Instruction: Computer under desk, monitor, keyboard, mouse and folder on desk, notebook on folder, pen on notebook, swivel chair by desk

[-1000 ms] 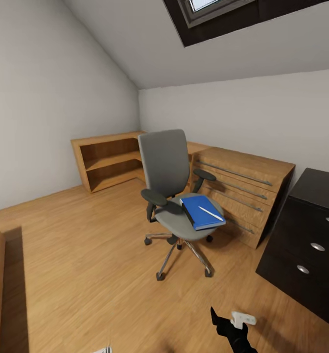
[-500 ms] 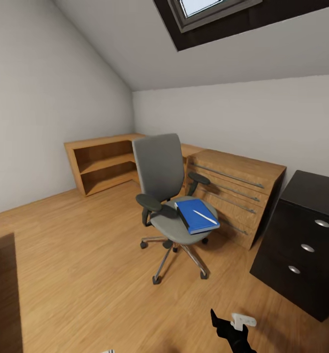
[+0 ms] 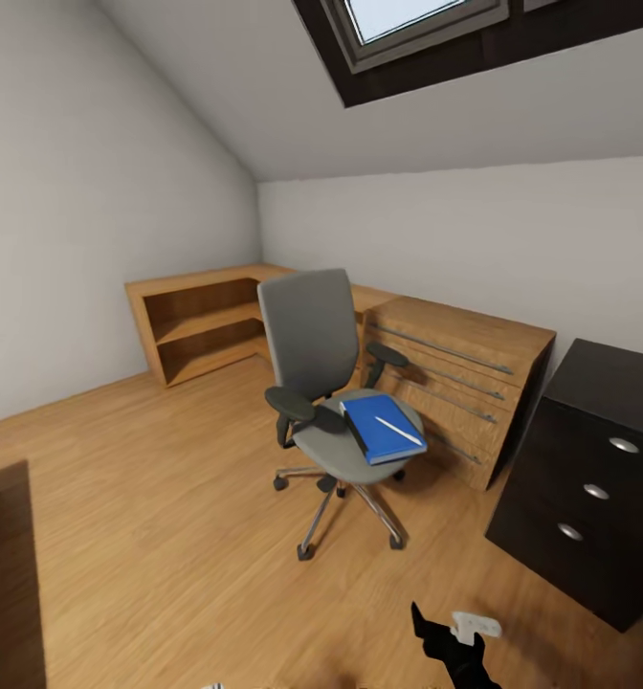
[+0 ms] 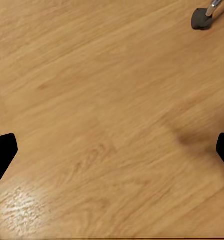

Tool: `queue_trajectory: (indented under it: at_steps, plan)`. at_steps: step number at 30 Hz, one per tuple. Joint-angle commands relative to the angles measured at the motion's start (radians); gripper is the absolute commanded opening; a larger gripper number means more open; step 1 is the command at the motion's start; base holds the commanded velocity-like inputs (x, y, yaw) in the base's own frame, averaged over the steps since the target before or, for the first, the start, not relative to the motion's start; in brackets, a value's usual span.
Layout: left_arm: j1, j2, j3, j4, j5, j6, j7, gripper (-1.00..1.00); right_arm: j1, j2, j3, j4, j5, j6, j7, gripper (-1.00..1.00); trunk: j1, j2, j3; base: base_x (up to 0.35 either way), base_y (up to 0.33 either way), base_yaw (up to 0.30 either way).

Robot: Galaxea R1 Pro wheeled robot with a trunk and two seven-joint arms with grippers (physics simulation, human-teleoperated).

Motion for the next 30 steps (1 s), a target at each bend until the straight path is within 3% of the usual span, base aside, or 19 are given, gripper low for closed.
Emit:
queue_trajectory:
  at_steps: [1,30]
  plan:
    - [0.000,0.001,-0.003,-0.001,0.011,-0.001,0.006,1.00,-0.001,0.000,0.005,0.001,-0.011,-0.003,0.006,1.00,-0.004,0.007,0.002,-0.178,0.033,-0.155]
    - [0.000,0.002,0.000,0.007,0.012,-0.002,0.005,1.00,-0.001,0.001,0.006,0.001,-0.005,-0.007,0.006,1.00,-0.115,0.210,0.093,-0.310,0.139,-0.270]
